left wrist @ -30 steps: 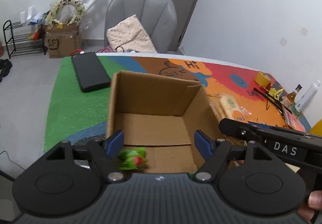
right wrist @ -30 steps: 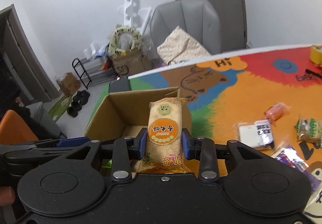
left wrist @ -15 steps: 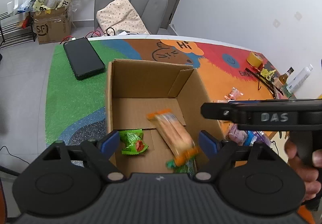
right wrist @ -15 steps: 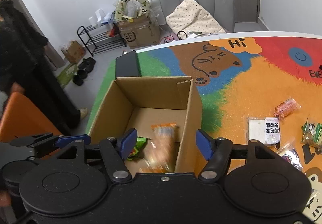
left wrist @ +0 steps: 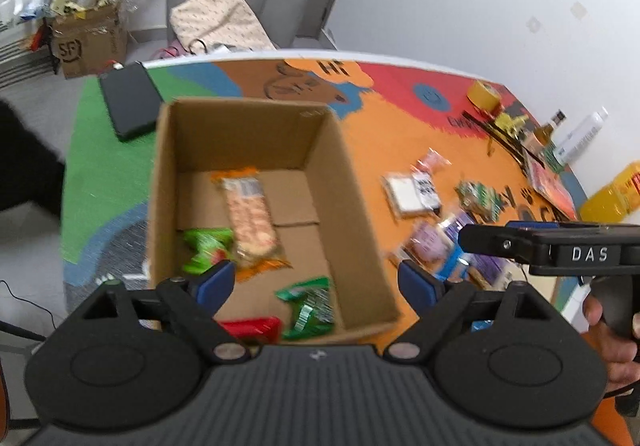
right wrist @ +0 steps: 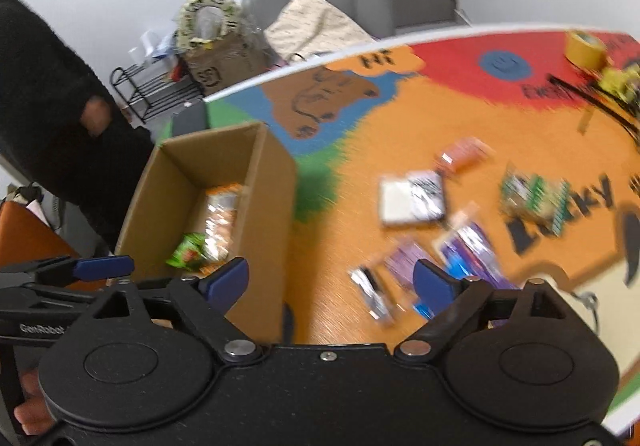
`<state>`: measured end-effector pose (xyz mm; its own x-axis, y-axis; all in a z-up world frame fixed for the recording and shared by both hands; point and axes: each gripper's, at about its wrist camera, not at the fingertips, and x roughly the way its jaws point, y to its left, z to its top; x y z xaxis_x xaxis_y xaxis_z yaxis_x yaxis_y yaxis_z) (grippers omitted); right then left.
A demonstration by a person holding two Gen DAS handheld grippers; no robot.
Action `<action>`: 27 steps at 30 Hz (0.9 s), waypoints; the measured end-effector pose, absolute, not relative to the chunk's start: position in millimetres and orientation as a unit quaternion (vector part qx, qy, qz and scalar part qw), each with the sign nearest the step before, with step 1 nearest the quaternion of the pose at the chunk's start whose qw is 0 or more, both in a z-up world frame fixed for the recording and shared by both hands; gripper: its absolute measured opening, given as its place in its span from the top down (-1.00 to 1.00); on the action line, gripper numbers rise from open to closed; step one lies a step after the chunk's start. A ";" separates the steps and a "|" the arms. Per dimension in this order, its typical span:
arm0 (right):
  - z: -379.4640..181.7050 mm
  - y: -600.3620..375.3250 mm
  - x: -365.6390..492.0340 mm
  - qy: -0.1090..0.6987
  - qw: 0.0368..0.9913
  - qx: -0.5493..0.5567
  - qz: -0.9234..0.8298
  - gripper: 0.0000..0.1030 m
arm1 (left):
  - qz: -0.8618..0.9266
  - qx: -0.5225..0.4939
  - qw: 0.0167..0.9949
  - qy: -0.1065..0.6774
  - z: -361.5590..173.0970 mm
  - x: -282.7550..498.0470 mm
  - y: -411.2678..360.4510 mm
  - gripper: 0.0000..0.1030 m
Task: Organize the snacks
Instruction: 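Grasp the clear stick snack with the left gripper while the right grasps the blue-green wrapper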
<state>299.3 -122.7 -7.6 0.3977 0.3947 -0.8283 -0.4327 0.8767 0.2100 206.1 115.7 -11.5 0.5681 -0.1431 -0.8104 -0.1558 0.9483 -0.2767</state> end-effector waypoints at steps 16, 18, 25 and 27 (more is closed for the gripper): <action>-29.0 -222.2 292.7 0.526 0.833 -0.022 0.171 -0.87 | -0.070 -0.113 0.850 0.510 -2.8 232.4 7.8 -0.70; -32.0 -230.7 293.8 0.527 0.832 -0.019 0.171 -0.87 | -0.075 -0.113 0.848 0.513 -5.4 237.8 -3.3 -0.70; -46.5 -250.0 299.3 0.538 0.825 -0.008 0.172 -0.77 | -0.083 -0.108 0.845 0.518 -20.7 253.8 -35.9 -0.64; -52.1 -253.0 300.3 0.544 0.821 0.000 0.176 -0.67 | -0.082 -0.106 0.841 0.524 -28.3 257.8 -41.8 -0.58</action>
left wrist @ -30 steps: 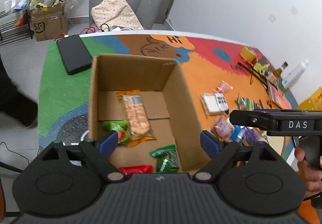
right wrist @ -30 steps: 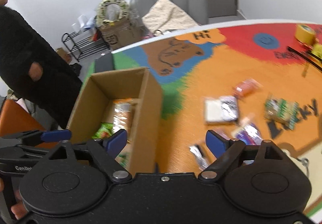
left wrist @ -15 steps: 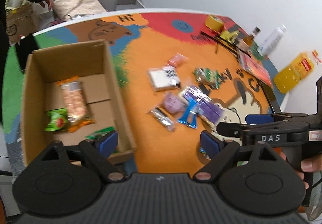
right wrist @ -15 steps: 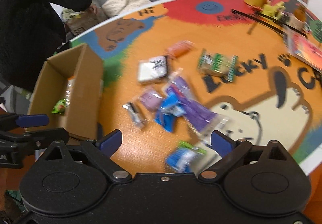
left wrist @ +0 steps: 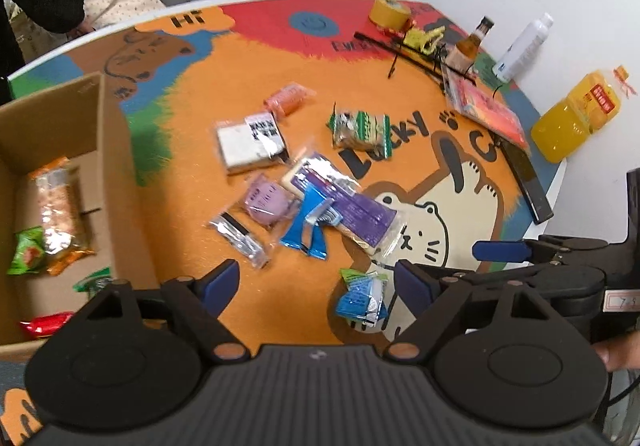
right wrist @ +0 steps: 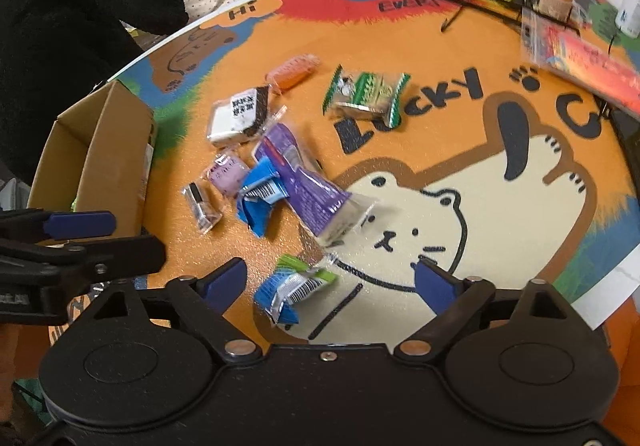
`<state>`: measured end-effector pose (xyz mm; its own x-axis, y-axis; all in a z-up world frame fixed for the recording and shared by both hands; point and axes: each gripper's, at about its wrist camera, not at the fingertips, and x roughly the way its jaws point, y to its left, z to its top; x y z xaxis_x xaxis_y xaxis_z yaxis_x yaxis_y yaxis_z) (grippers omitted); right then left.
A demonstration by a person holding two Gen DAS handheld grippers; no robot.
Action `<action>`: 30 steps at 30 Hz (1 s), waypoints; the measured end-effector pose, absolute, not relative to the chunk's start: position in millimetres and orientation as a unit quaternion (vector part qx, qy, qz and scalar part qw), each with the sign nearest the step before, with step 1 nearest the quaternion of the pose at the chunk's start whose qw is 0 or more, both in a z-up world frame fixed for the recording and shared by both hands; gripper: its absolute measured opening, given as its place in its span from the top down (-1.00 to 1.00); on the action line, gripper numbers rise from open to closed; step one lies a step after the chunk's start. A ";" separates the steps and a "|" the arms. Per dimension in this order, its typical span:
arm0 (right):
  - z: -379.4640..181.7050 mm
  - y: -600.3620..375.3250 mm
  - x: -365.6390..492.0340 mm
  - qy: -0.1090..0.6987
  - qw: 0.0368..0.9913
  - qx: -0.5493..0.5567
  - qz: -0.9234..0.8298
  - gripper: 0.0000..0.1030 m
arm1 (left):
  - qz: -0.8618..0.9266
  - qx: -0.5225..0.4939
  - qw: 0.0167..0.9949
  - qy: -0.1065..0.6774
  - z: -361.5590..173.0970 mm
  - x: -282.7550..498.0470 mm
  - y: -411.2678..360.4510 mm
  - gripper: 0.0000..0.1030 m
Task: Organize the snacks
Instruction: 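Grasp the clear stick snack with the left gripper while the right grasps the blue-green wrapper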
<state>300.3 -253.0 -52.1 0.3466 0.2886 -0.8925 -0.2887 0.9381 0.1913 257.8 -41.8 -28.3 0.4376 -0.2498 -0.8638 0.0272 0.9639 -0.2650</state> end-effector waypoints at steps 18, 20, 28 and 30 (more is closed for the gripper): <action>-104.2 -235.0 303.7 0.585 0.787 0.039 0.191 -0.09 | -0.014 -0.125 0.831 0.542 -85.7 285.0 -30.9 0.22; -106.1 -231.1 305.2 0.586 0.787 0.037 0.190 -0.09 | -0.003 -0.124 0.834 0.538 -88.0 288.2 -28.2 0.22; -108.9 -224.3 302.9 0.582 0.787 0.020 0.203 0.32 | 0.040 -0.141 0.831 0.536 -111.9 302.9 -14.7 0.22; -108.9 -225.3 303.0 0.583 0.786 0.019 0.205 0.39 | 0.048 -0.148 0.833 0.531 -116.1 305.5 -12.7 0.22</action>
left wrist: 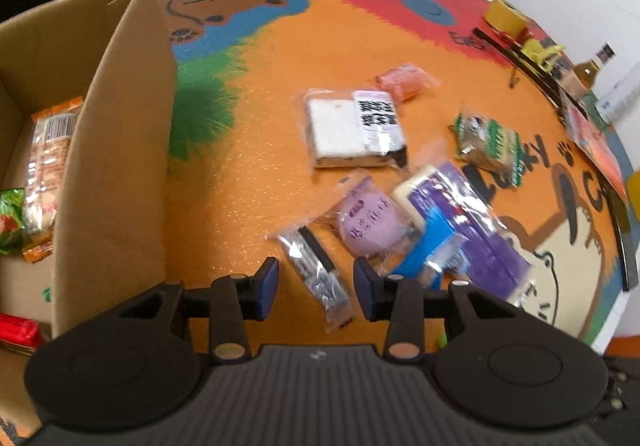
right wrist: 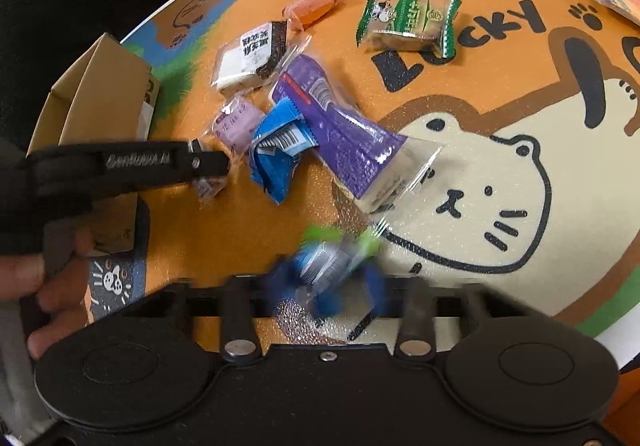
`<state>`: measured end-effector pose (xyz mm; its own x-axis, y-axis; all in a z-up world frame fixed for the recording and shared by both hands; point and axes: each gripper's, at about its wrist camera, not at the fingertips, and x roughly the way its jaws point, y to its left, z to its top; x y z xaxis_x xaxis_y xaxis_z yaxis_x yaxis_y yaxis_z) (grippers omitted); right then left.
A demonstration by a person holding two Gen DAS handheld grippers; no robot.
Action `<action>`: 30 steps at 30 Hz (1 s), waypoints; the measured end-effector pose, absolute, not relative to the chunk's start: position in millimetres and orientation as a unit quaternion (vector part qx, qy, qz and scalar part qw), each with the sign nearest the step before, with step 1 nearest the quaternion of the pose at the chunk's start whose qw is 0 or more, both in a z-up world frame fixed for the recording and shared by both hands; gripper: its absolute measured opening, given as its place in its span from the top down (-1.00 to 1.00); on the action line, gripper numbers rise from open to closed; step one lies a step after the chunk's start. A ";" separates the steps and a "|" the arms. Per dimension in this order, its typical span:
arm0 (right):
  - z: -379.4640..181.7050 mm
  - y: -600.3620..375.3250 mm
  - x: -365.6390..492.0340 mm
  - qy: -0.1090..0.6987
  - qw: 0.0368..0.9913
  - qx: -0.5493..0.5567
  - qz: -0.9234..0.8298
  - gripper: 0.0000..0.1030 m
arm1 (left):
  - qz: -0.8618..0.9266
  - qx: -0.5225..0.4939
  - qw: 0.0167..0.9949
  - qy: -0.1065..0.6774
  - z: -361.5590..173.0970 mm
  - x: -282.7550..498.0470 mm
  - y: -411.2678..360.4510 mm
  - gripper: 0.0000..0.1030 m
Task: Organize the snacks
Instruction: 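Grasp the clear stick snack with the left gripper while the right grasps the blue-green wrapper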
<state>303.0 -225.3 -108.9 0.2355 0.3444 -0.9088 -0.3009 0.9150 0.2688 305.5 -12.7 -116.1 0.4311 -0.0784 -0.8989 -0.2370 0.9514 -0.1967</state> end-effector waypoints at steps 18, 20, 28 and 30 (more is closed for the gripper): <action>-100.6 -219.1 299.1 0.558 0.804 -0.055 0.196 0.32 | -0.008 -0.139 0.853 0.504 -112.8 287.4 -13.2 0.68; -99.9 -219.4 298.8 0.560 0.802 -0.052 0.201 0.42 | -0.011 -0.137 0.855 0.500 -109.4 284.0 -12.8 0.68; -79.9 -219.3 292.8 0.535 0.815 -0.043 0.217 0.74 | -0.016 -0.133 0.865 0.484 -96.1 273.4 -8.0 0.68; -78.0 -218.9 291.1 0.533 0.816 -0.044 0.218 0.74 | -0.017 -0.133 0.867 0.480 -92.8 270.9 -7.4 0.69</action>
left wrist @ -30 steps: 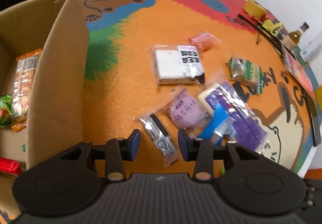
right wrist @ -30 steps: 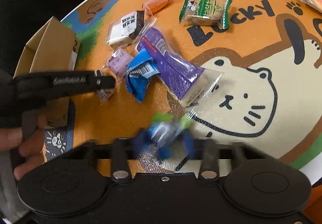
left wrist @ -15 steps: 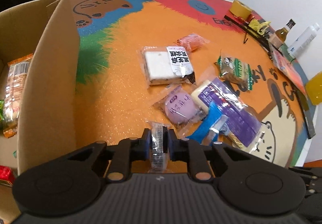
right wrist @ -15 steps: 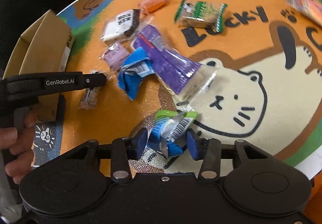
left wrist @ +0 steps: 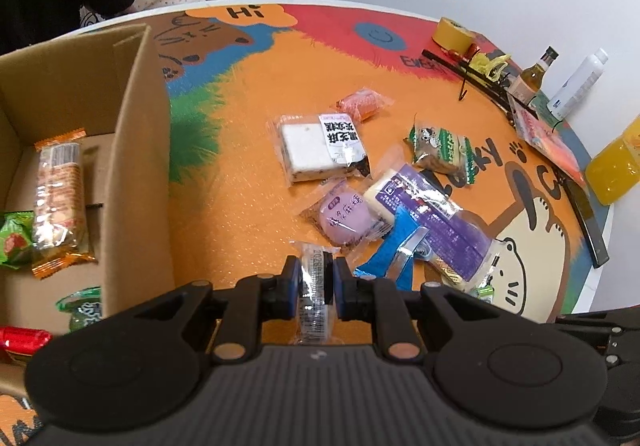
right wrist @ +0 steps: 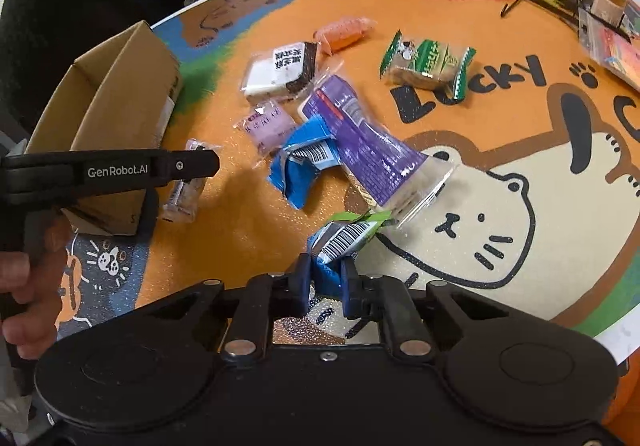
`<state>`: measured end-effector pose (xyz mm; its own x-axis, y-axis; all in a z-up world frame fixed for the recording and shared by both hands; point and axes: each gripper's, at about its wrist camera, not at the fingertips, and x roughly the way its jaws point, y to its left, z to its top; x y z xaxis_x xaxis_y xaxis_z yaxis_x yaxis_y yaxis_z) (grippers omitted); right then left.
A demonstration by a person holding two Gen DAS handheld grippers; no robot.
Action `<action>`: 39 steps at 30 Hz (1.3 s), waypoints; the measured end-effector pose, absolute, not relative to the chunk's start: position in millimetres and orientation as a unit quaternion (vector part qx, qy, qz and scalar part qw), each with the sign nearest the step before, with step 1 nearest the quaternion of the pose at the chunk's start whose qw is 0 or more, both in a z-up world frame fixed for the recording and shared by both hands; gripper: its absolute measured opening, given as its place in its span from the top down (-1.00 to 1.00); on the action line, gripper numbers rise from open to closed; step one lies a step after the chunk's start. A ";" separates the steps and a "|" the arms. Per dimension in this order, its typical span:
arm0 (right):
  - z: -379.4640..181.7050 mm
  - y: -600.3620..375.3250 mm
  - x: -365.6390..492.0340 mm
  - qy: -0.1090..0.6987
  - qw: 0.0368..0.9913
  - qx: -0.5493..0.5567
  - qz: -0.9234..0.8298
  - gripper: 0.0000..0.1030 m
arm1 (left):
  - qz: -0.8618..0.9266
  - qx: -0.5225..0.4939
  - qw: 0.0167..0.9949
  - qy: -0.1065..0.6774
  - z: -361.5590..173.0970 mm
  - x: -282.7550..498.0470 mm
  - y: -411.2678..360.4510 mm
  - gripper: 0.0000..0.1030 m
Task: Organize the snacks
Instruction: 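Grasp the clear stick snack with the left gripper while the right grasps the blue-green wrapper, then carry both snacks over the cardboard box and open both grippers to drop them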
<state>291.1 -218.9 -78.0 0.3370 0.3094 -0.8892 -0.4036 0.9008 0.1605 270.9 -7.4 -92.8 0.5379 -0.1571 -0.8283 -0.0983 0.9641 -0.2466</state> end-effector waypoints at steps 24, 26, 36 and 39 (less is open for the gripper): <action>-24.5 -185.2 283.5 0.491 0.830 -0.051 0.260 0.75 | -0.046 -0.112 0.877 0.465 -23.6 241.4 6.0 0.69; -17.4 -178.2 284.8 0.484 0.832 -0.054 0.266 0.75 | -0.044 -0.108 0.877 0.466 -15.6 240.7 12.6 0.69; -0.5 -137.8 293.2 0.470 0.829 -0.064 0.297 0.75 | -0.018 -0.109 0.874 0.473 2.9 234.0 62.1 0.68; 1.2 -124.5 294.5 0.468 0.826 -0.069 0.307 0.75 | -0.006 -0.111 0.874 0.474 4.8 231.9 79.4 0.68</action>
